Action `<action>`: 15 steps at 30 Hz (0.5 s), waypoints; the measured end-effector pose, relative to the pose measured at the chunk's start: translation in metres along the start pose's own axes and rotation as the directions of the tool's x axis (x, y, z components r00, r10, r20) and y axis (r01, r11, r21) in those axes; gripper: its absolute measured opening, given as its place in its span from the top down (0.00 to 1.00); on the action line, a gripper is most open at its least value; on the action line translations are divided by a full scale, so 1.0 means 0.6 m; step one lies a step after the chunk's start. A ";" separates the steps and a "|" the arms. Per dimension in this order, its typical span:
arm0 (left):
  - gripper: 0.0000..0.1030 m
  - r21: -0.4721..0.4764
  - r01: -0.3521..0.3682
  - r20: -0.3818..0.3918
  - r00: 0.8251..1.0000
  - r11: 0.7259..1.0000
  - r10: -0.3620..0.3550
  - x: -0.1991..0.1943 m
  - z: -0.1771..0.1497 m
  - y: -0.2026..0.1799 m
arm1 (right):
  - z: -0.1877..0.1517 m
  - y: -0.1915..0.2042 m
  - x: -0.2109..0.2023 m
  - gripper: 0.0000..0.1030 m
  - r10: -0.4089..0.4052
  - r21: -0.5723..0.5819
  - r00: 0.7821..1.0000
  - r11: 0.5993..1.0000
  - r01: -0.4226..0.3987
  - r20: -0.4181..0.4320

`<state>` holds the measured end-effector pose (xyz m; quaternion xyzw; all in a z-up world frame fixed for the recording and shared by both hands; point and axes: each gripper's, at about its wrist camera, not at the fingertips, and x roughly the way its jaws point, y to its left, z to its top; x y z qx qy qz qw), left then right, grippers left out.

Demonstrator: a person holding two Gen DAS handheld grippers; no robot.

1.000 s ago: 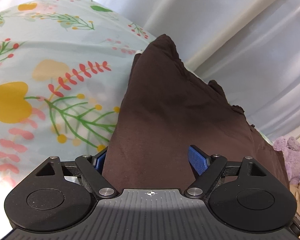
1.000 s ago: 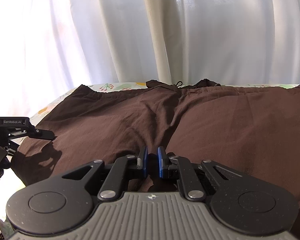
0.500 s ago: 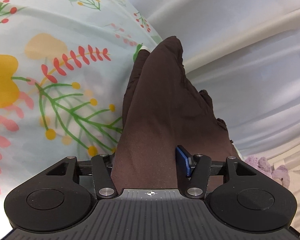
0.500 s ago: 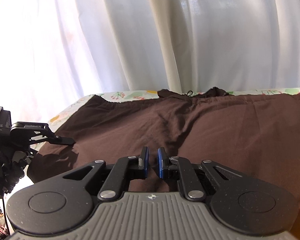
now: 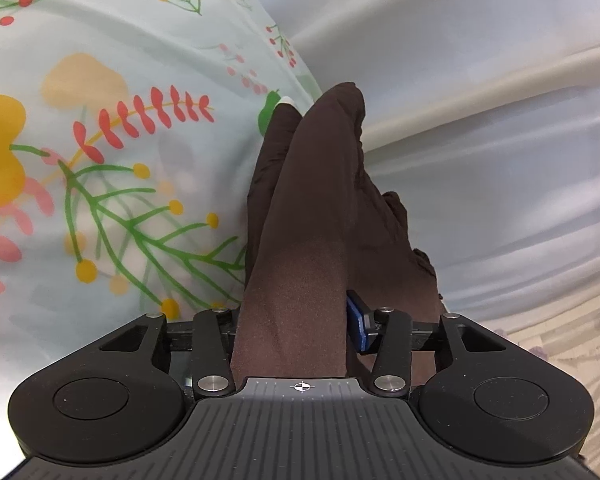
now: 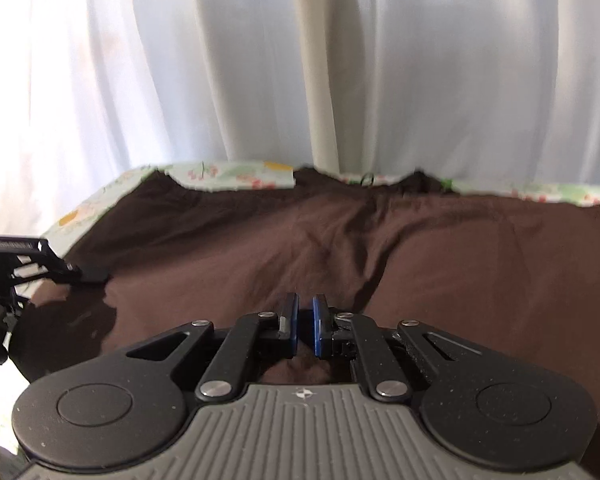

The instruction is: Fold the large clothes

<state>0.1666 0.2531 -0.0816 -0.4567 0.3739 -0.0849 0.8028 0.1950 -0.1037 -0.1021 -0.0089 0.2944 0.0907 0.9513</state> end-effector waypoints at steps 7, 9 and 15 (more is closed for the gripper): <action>0.66 0.006 0.067 0.013 0.998 0.998 -0.067 -0.017 0.008 -0.037 | 0.015 0.019 -0.037 0.96 0.055 -0.027 0.991 0.998 -0.052 0.125; 0.67 0.012 0.099 0.016 0.995 0.995 -0.099 -0.021 0.008 -0.055 | 0.004 0.014 0.002 0.96 0.052 0.002 0.999 0.999 -0.052 0.005; 0.67 0.110 0.199 0.000 0.980 0.974 -0.200 -0.013 0.004 -0.138 | -0.012 -0.018 0.009 0.98 0.125 0.128 0.992 0.984 -0.126 0.012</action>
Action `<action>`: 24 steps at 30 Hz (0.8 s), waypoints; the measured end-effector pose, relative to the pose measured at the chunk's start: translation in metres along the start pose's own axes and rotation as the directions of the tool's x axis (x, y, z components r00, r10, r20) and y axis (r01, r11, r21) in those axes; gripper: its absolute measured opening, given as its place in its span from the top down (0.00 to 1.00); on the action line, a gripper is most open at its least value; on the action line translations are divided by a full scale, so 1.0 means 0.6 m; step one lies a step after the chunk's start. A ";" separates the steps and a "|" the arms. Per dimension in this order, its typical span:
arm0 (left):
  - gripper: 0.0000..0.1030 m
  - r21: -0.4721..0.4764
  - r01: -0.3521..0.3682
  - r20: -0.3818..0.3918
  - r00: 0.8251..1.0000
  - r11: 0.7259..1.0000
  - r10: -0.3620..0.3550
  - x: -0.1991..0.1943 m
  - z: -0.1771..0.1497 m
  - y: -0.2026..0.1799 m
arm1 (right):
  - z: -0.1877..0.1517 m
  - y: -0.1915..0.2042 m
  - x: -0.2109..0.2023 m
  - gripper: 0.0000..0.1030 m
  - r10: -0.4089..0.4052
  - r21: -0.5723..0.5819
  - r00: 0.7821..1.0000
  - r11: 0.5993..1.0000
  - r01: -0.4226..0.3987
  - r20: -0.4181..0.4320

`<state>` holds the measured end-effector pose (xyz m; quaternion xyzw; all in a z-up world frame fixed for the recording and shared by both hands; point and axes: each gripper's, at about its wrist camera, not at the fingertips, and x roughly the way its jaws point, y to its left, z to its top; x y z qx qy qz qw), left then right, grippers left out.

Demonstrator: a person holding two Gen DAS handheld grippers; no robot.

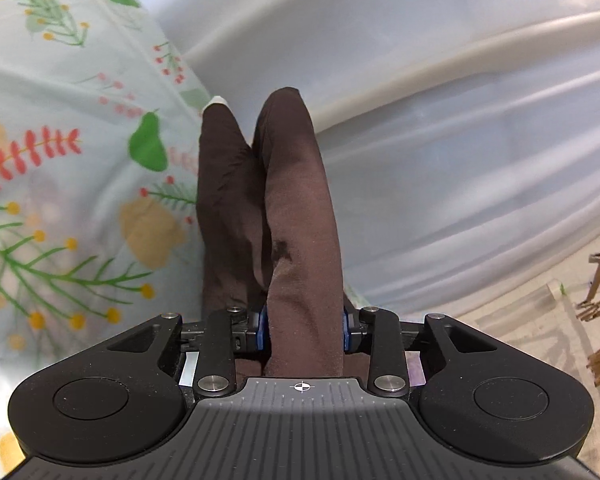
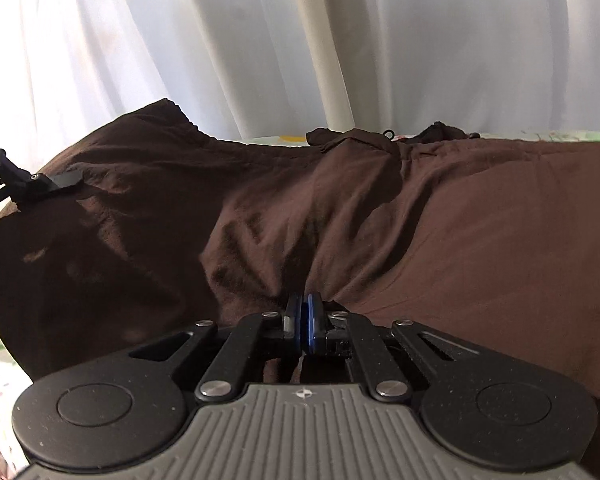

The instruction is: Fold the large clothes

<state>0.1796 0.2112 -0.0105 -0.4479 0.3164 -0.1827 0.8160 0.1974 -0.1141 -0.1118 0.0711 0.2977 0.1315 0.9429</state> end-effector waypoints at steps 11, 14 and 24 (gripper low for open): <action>0.56 0.163 0.212 -0.181 0.967 0.964 -0.182 0.130 -0.054 -0.092 | -0.011 -0.042 -0.016 1.00 0.143 0.134 0.989 0.980 -0.146 0.031; 0.56 0.159 0.233 -0.239 0.952 0.959 -0.191 0.168 -0.079 -0.091 | -0.010 -0.059 -0.027 1.00 0.203 0.181 0.979 0.962 -0.206 0.033; 0.49 0.314 0.204 -0.273 0.955 0.927 -0.117 0.199 -0.135 -0.120 | 0.036 -0.169 -0.115 0.71 0.229 0.443 0.962 0.854 -0.273 0.152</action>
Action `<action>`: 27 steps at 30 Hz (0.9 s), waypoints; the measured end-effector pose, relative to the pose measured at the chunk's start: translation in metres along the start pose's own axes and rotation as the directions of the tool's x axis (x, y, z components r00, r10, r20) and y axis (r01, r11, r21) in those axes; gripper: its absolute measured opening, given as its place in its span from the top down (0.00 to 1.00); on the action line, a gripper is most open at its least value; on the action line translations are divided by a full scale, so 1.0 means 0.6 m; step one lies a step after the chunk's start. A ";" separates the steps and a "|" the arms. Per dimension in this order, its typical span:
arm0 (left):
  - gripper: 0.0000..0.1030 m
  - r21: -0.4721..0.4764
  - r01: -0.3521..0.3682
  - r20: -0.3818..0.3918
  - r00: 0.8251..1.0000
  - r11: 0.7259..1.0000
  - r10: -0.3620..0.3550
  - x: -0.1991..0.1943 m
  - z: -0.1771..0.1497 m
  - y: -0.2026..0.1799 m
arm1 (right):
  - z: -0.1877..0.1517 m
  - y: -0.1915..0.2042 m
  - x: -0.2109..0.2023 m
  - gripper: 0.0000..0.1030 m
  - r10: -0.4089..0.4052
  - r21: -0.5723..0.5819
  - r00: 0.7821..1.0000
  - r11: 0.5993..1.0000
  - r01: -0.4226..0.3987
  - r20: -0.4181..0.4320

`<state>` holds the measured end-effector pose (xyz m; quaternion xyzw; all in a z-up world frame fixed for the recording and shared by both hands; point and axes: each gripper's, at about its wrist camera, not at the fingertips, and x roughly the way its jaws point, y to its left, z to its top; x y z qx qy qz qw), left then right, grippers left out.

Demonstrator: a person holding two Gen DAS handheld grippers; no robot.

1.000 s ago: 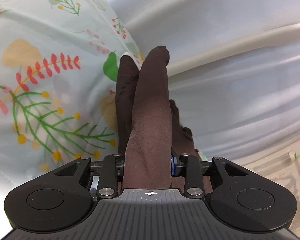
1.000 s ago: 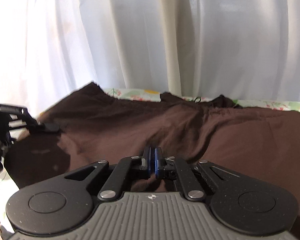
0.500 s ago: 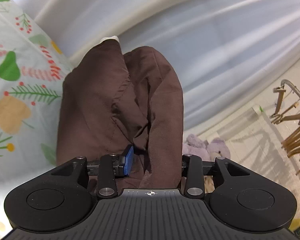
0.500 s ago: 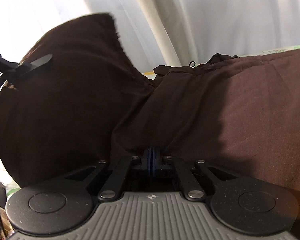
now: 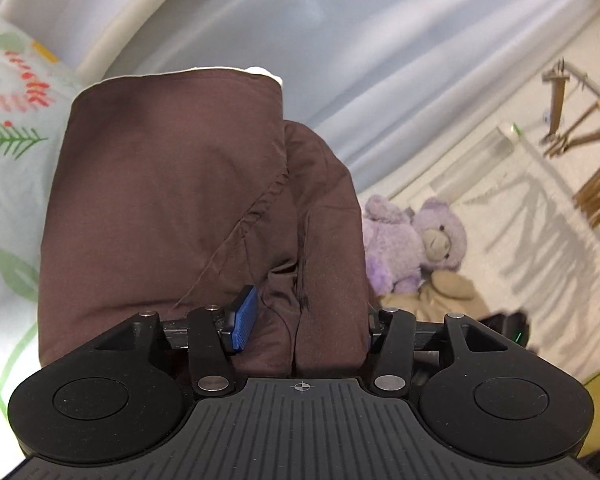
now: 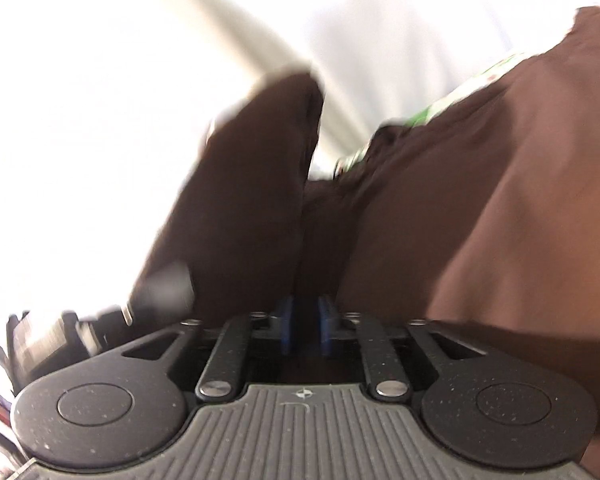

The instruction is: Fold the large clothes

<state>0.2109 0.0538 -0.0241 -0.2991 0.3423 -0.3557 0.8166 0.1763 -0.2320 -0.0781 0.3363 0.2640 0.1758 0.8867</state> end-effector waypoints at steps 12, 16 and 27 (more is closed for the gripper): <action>0.47 0.046 -0.043 -0.008 0.999 0.998 0.044 0.020 -0.002 -0.019 | 0.055 0.049 0.054 0.45 0.043 -0.021 0.988 0.999 -0.047 -0.150; 0.43 0.078 -0.075 -0.032 0.996 0.994 0.078 0.032 -0.002 -0.029 | 0.055 0.051 0.068 0.59 -0.036 -0.065 0.982 0.998 0.024 -0.185; 0.40 0.071 -0.104 -0.090 0.990 0.992 0.111 0.049 0.002 -0.029 | 0.057 0.028 0.088 0.72 -0.160 -0.138 0.962 0.982 0.131 -0.222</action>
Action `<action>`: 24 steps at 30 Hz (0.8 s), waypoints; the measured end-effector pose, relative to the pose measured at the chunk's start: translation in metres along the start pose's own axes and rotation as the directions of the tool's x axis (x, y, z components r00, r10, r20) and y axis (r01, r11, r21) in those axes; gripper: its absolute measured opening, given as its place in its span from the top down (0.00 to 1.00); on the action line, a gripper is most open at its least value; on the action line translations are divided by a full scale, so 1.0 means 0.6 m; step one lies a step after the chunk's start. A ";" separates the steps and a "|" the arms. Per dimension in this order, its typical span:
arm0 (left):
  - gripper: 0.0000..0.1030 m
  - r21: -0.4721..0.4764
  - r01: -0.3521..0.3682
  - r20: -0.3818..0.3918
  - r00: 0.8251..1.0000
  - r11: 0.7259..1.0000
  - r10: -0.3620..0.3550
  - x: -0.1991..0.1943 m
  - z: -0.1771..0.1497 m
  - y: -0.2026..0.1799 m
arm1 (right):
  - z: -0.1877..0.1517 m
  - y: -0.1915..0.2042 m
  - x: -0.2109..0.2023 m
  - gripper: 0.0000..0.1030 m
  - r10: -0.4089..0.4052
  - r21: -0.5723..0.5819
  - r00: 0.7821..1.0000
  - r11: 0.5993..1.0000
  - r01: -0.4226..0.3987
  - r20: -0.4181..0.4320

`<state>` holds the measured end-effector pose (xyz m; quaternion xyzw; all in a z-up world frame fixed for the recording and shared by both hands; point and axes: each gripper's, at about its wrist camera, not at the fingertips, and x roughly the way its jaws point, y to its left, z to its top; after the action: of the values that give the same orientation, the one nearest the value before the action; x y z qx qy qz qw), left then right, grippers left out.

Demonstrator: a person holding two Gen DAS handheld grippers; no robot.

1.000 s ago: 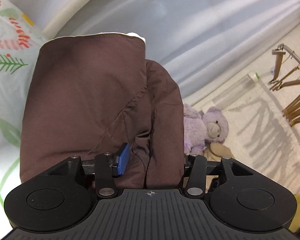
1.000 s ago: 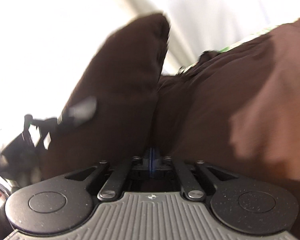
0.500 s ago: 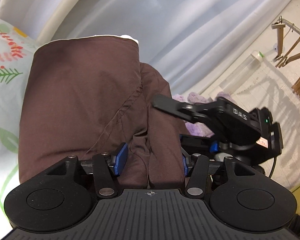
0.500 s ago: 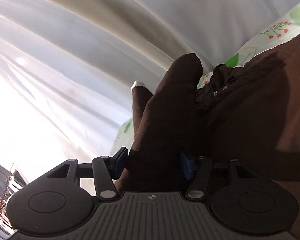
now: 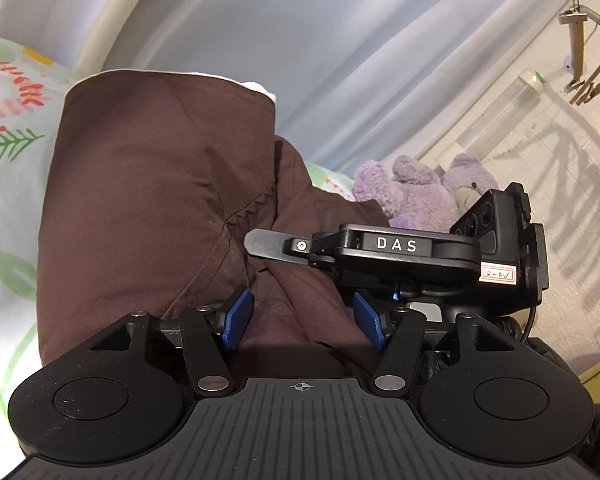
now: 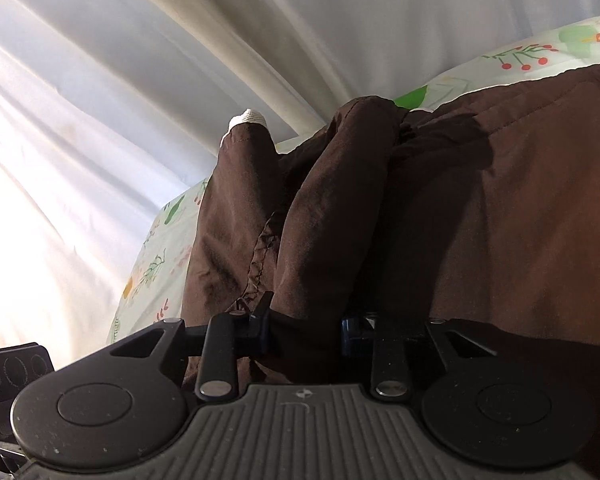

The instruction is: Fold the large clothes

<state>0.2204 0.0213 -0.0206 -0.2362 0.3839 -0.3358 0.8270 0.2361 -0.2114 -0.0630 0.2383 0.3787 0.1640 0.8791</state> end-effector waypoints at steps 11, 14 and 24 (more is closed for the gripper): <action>0.15 -0.069 -0.044 0.179 0.982 0.997 0.056 -0.123 0.028 0.025 | 0.004 0.001 0.014 0.74 0.000 -0.002 1.000 1.000 0.000 0.012; 0.16 -0.182 -0.144 0.256 0.948 0.973 0.188 -0.145 0.035 0.082 | 0.002 0.003 0.013 0.73 -0.001 -0.002 1.000 1.000 0.001 0.018; 0.31 -0.395 -0.075 0.171 0.973 0.916 0.153 -0.057 -0.004 0.177 | 0.000 -0.016 0.008 0.65 0.057 0.062 0.998 0.996 -0.057 0.015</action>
<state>0.2418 0.1167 -0.0743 -0.4039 0.3714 -0.1795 0.8165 0.2401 -0.2169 -0.0711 0.2775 0.3708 0.1755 0.8687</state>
